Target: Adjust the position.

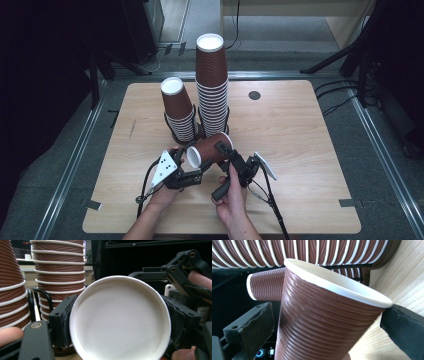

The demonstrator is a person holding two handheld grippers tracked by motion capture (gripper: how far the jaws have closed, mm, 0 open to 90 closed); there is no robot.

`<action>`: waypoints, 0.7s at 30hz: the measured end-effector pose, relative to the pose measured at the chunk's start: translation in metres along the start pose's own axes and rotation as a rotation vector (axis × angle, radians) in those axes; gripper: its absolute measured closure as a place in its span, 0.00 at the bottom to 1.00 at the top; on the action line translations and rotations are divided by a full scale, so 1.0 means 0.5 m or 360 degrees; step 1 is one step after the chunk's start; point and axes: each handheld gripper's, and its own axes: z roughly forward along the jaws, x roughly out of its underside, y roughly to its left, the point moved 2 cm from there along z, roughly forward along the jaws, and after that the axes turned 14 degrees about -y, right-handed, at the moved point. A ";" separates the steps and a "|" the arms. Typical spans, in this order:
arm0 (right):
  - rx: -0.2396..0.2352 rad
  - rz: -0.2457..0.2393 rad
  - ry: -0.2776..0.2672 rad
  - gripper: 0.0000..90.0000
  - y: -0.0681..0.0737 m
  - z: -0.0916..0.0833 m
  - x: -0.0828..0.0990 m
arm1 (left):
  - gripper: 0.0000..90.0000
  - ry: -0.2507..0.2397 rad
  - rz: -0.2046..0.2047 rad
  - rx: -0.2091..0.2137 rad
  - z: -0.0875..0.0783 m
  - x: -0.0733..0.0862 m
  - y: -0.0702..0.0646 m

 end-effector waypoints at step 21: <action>0.0073 0.0116 0.0034 0.07 -0.007 0.012 -0.009 | 0.24 0.0007 0.0066 0.0079 -0.002 0.010 -0.015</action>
